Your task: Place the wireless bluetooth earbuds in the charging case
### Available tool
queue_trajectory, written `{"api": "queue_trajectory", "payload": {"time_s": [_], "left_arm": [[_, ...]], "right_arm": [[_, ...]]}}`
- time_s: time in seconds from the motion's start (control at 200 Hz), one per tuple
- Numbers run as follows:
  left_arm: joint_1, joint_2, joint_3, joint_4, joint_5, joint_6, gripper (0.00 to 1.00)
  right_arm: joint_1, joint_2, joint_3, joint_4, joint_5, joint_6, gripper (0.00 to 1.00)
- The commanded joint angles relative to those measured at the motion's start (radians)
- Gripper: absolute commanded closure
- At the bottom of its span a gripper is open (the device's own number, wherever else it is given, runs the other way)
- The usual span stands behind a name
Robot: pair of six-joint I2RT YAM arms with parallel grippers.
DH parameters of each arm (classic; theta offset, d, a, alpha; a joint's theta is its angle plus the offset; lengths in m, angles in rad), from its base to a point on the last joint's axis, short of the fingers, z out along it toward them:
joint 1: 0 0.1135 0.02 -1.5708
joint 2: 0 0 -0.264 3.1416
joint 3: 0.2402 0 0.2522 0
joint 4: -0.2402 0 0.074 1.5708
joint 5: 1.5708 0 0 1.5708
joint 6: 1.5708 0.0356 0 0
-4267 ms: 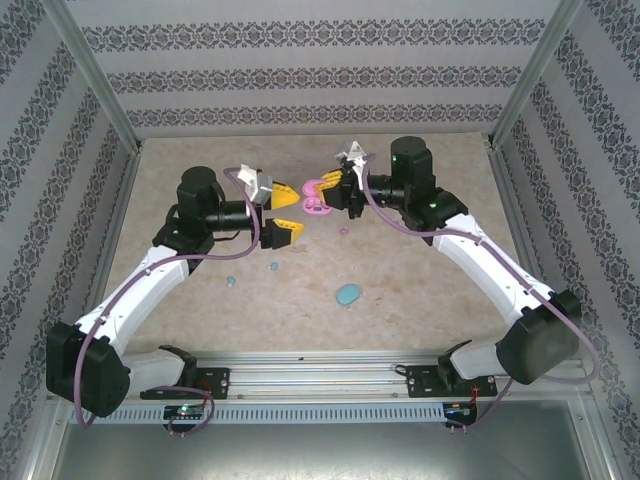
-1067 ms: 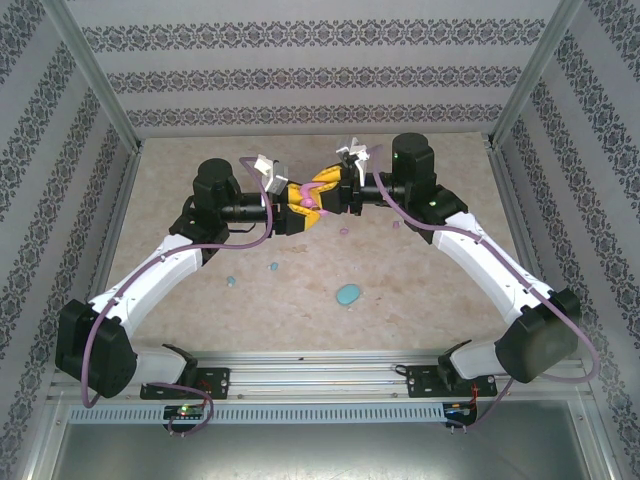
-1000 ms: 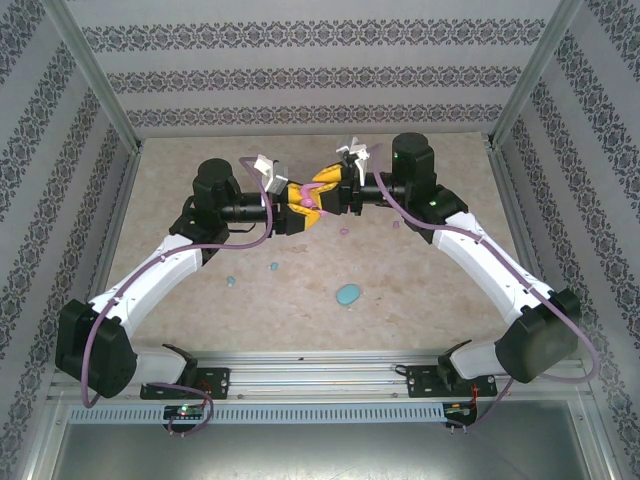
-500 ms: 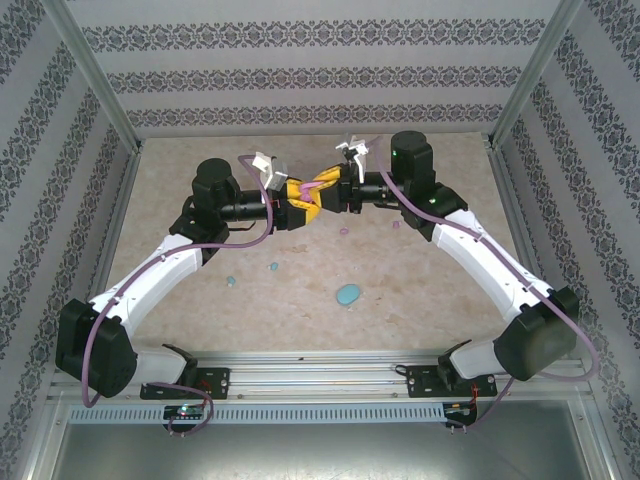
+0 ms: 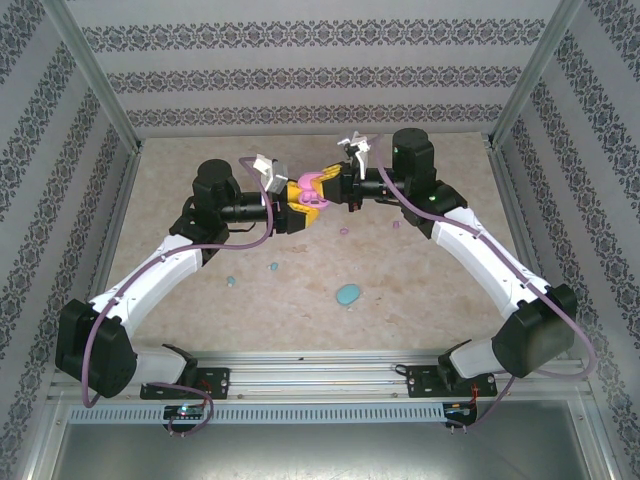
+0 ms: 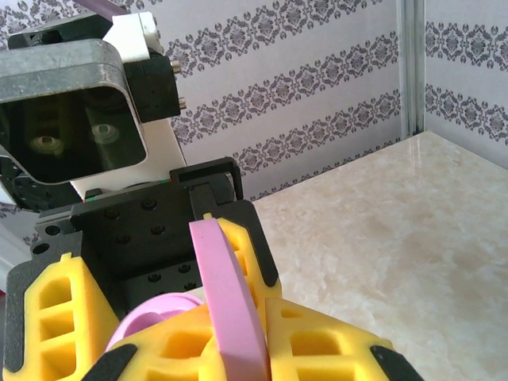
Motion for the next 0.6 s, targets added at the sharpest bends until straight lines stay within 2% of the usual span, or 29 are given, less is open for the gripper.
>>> {"api": "queue_trajectory", "payload": {"time_s": [0.0, 0.075, 0.22, 0.405, 0.595], "left_arm": [[-0.007, -0.019, -0.017, -0.001, 0.019, 0.035, 0.42], [-0.005, -0.023, -0.026, 0.021, 0.017, 0.026, 0.39], [0.000, -0.027, -0.026, 0.039, 0.027, 0.007, 0.40], [0.001, -0.029, -0.034, 0.090, 0.039, -0.033, 0.30], [0.001, -0.034, -0.040, 0.095, 0.038, -0.033, 0.30]], "right_arm": [[0.021, -0.027, -0.004, 0.064, -0.012, -0.046, 1.00], [0.022, -0.031, -0.009, 0.062, -0.013, -0.059, 1.00], [0.024, -0.029, -0.010, 0.055, -0.022, -0.074, 1.00], [0.023, -0.028, -0.014, 0.033, -0.010, -0.095, 1.00], [0.016, -0.020, -0.010, 0.016, -0.007, -0.092, 1.00]]}}
